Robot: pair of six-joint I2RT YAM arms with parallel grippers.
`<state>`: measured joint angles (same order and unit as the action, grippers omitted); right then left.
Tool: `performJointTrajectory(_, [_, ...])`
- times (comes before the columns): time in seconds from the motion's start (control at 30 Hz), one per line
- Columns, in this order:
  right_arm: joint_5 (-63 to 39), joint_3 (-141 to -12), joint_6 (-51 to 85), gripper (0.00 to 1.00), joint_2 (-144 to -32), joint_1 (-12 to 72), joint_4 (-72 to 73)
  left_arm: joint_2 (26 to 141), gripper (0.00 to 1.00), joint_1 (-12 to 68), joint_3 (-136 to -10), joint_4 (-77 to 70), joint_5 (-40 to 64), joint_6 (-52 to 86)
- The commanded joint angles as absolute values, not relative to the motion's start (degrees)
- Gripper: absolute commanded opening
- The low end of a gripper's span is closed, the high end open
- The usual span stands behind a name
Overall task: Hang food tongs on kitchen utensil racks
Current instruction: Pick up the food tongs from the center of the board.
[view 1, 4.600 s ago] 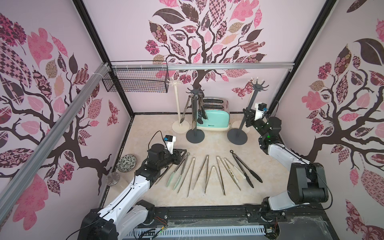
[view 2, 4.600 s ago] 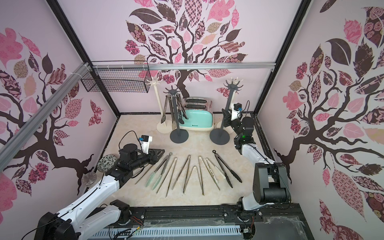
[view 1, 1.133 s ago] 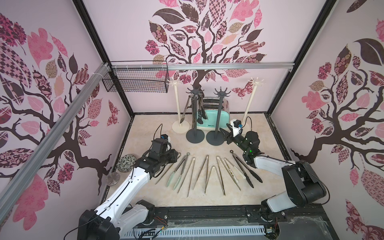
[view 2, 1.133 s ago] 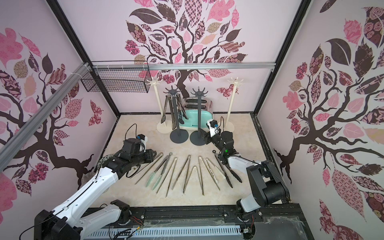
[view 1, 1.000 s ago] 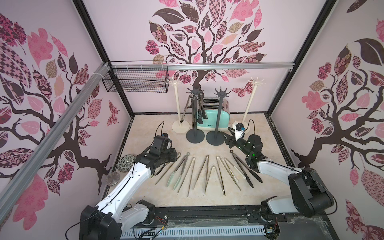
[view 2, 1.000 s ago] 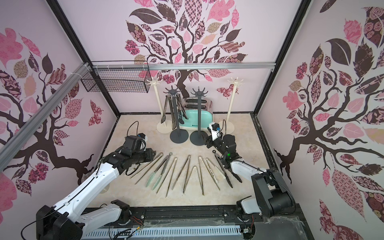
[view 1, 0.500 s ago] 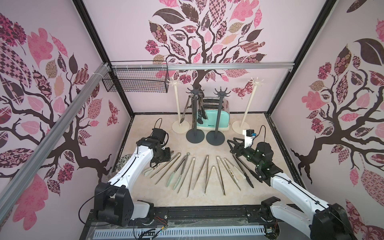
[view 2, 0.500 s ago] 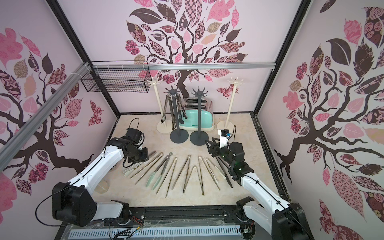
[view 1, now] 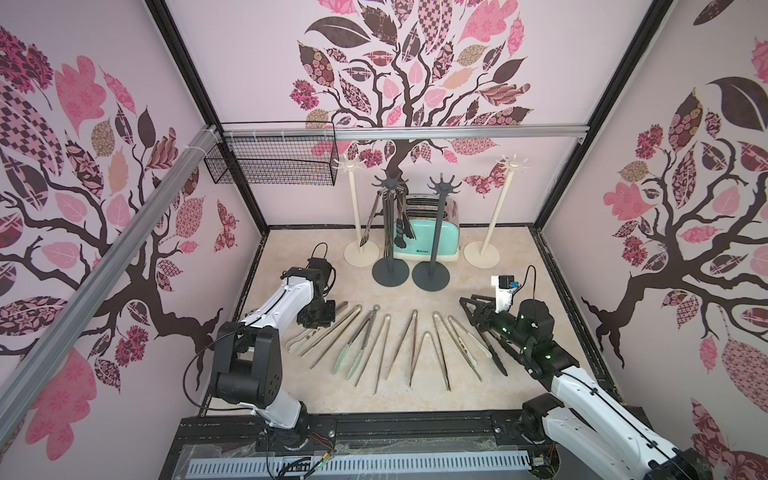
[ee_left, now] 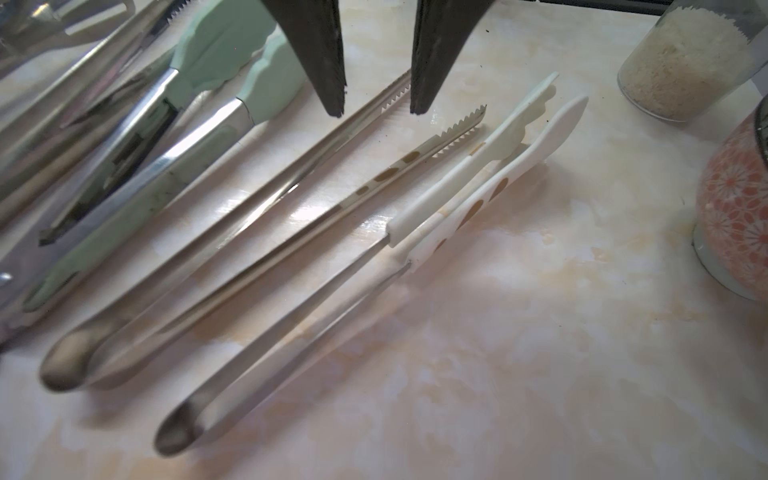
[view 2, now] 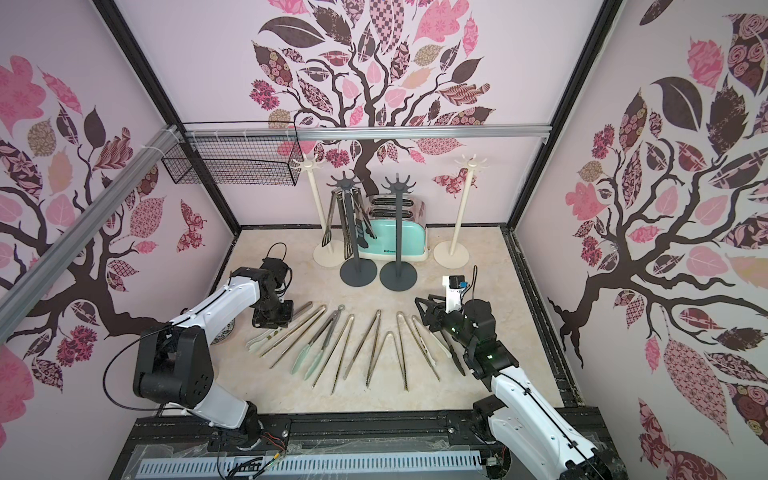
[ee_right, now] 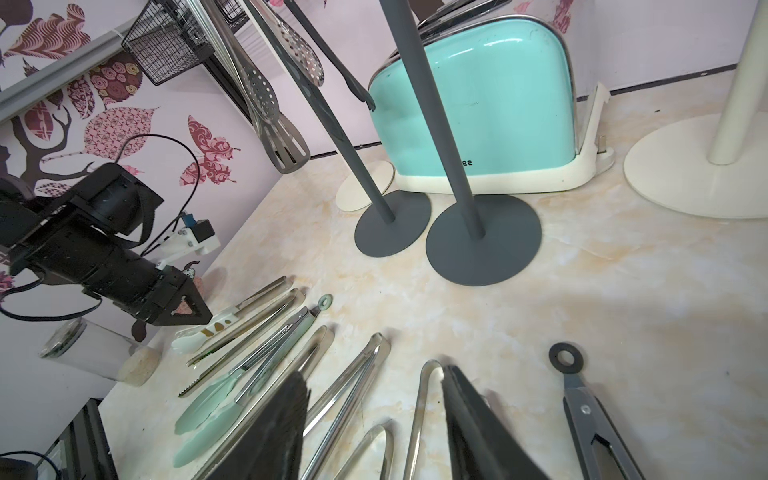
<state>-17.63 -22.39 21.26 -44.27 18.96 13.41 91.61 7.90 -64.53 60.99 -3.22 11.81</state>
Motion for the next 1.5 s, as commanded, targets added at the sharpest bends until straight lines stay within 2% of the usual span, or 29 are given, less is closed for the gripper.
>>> performJointTrajectory(0.0, [-18.12, -22.06, 22.30, 0.55, -42.91, 19.16, 10.60, 92.88, 0.28, 4.46, -65.51, 59.06, -2.26, 7.62])
performJointTrajectory(0.37, [-16.89, -22.94, 21.62, 0.54, -41.57, 19.14, 8.35, 96.56, 0.25, 3.17, -63.92, 56.87, 0.65, 3.40])
performJointTrajectory(1.03, [-16.01, -23.03, 20.82, 0.54, -41.31, 19.15, 7.64, 102.88, 0.25, 3.32, -64.63, 56.23, 0.30, 2.82])
performJointTrajectory(1.47, [-15.21, -22.76, 19.79, 0.55, -41.03, 19.11, 7.07, 110.20, 0.23, 7.83, -69.42, 57.48, -3.91, 1.58])
